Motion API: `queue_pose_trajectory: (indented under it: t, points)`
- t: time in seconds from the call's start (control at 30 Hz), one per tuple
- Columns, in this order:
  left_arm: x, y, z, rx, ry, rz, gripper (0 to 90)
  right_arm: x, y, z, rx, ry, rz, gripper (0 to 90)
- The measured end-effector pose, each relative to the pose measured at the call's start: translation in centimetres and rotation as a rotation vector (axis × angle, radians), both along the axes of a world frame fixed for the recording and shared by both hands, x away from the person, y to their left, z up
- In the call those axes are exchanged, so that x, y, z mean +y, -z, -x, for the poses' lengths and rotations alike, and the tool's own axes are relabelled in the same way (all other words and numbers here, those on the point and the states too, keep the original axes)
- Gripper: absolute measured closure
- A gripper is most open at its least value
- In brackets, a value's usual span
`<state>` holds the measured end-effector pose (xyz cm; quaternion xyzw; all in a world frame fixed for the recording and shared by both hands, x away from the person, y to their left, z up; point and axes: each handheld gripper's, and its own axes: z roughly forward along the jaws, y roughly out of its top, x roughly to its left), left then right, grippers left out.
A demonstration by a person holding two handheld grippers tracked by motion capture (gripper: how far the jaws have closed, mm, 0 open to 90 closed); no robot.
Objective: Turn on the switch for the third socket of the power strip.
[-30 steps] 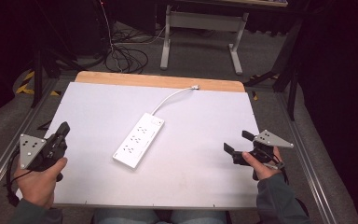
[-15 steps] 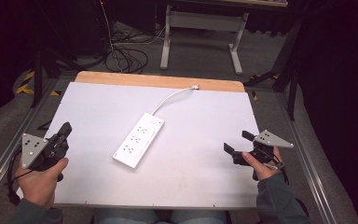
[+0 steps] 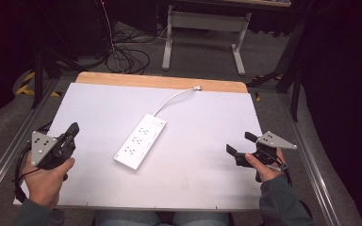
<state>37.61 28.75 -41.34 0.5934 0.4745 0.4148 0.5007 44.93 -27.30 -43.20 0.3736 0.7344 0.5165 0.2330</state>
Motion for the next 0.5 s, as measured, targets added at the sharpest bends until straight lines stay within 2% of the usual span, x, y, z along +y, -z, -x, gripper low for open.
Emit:
queue_pose_trajectory:
  t: [0.2, 0.5]
  points:
    - [-0.5, 0.0, -0.4, 0.001, 0.033, -0.008, 90.0, 0.0, 0.0, 0.0, 0.002, 0.0, 0.001, 6.8]
    - [-1.7, -0.1, -0.7, 0.008, 0.111, -0.026, 90.0, 0.0, 0.0, 0.1, 0.0, 0.001, 0.001, 6.7]
